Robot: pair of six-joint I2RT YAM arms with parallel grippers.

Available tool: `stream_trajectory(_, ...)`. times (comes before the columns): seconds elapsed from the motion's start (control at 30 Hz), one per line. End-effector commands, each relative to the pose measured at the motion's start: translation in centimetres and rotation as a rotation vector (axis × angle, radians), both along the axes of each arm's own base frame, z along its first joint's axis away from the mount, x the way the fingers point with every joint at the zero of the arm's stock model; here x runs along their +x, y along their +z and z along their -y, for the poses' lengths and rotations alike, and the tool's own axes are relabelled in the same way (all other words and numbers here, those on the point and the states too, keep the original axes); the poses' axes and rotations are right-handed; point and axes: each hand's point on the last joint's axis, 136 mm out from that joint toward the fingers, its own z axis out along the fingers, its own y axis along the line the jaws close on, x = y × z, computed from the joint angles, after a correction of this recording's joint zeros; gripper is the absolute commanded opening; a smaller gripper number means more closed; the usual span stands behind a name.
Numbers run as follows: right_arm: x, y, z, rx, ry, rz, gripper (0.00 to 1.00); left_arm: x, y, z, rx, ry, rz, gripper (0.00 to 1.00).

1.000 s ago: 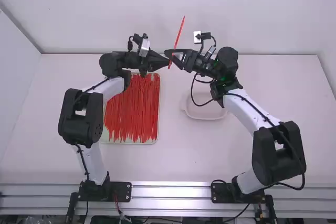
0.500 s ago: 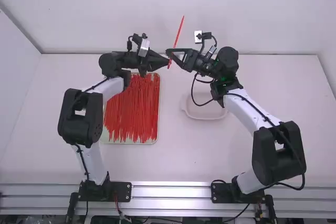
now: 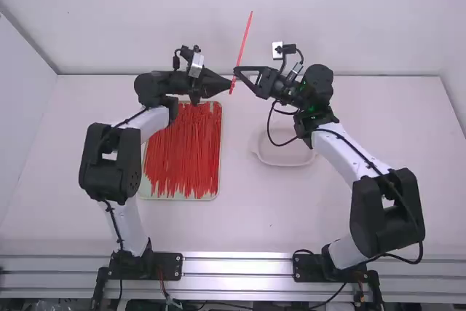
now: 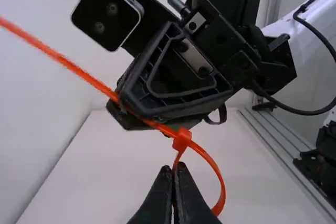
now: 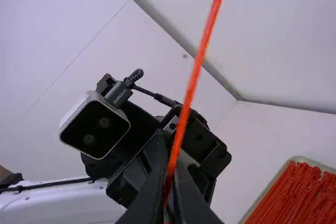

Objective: Fasten the cable tie

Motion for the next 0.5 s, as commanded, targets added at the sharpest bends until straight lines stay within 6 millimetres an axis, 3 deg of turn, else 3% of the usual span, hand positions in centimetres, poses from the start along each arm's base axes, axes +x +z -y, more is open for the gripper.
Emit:
stream_trajectory(0.0,-0.3,0.5,0.4,0.002,-0.002,0.018,0.00,-0.1,0.7,0.2,-0.002,-0.008,0.027,0.02)
stream_trajectory(0.2,-0.5,0.6,0.1,-0.007,0.004,0.044,0.00,-0.1,0.7,0.4,-0.003,-0.010,0.026,0.02)
stream_trajectory(0.47,-0.1,0.5,1.5,-0.009,0.000,0.035,0.00,-0.1,0.6,0.4,-0.002,-0.010,0.020,0.02)
